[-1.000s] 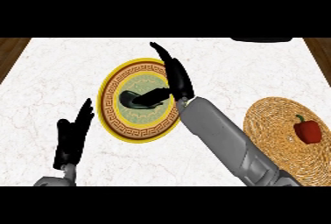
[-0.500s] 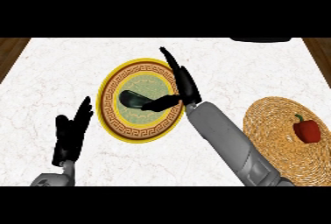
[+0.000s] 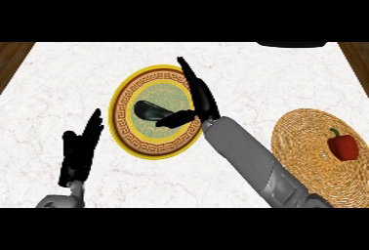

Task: Pick the eggplant from the placemat and place it in the plate

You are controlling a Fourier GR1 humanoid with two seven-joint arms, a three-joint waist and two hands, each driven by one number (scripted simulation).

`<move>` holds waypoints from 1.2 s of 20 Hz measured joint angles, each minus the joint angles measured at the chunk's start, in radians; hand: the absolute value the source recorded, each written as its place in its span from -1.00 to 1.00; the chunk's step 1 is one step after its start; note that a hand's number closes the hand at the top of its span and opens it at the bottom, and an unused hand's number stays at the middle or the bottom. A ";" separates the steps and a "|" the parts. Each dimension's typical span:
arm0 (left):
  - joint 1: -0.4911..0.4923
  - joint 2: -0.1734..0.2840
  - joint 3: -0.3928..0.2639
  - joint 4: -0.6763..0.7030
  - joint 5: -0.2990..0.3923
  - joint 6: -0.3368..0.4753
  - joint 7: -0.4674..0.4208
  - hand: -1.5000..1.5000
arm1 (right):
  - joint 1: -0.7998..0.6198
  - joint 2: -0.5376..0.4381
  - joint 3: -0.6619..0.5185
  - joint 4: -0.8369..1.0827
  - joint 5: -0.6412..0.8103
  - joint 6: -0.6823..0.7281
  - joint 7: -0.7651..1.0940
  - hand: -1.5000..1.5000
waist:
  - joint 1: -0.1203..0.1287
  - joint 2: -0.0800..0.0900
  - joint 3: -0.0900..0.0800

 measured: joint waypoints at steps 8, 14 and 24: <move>0.001 -0.013 0.007 -0.012 -0.014 -0.008 0.015 0.00 | -0.017 0.000 0.040 0.061 -0.025 -0.057 0.005 -1.00 | 0.001 0.000 0.000; -0.021 -0.016 0.026 -0.006 -0.017 -0.019 0.035 0.00 | -0.005 0.000 0.007 0.124 0.007 -0.053 -0.023 -1.00 | -0.006 -0.001 0.000; -0.018 -0.034 0.040 -0.008 -0.043 -0.015 0.028 0.00 | 0.030 -0.037 -0.114 0.158 0.105 -0.005 -0.056 -1.00 | -0.017 -0.003 0.000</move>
